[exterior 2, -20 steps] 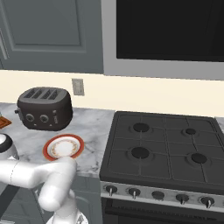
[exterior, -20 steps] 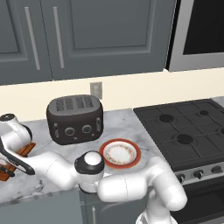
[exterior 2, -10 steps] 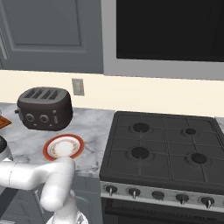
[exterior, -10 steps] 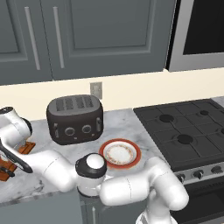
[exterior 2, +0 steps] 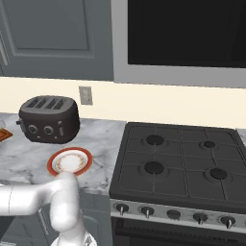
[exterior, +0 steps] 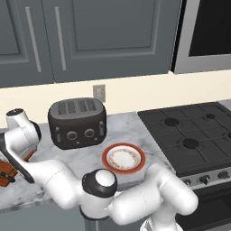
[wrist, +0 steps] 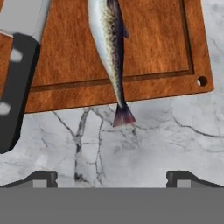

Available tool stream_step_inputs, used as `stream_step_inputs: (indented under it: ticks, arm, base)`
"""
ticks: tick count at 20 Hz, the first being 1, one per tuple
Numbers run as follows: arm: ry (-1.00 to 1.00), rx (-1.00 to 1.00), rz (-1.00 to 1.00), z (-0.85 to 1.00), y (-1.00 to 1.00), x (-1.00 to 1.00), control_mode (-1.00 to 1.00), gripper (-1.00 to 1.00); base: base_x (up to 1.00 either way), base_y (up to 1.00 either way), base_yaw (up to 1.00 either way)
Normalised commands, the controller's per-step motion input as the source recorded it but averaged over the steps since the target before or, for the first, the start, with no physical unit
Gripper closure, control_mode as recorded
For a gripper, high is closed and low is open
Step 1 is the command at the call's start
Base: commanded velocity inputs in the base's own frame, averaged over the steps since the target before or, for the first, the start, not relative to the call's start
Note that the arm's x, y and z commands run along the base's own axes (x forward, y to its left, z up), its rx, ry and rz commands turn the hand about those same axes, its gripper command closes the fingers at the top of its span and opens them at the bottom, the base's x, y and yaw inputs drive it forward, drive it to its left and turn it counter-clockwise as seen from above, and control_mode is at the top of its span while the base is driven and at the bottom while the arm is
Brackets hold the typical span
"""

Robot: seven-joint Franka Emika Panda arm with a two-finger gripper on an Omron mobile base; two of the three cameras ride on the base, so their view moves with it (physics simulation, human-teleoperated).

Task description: Pick up the knife from the drawer and place it on the cutting board. Then place the meat from the plate to the cutting board.

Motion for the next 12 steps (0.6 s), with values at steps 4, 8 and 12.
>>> stream_step_inputs:
  ticks: [4,8,12]
  arm:
    - [-0.03,0.06,-0.07,0.11,-0.53,-0.31,-1.0,-1.0]
    - [-0.04,0.05,-0.07,0.16,-0.52,-0.31,-1.0,-1.0]
    - [-0.06,0.05,-0.07,0.21,-0.49,-0.34,-1.0,-1.0]
  base:
    - [0.0,0.0,0.0]
    - [0.0,0.0,0.0]
    - [0.0,0.0,0.0]
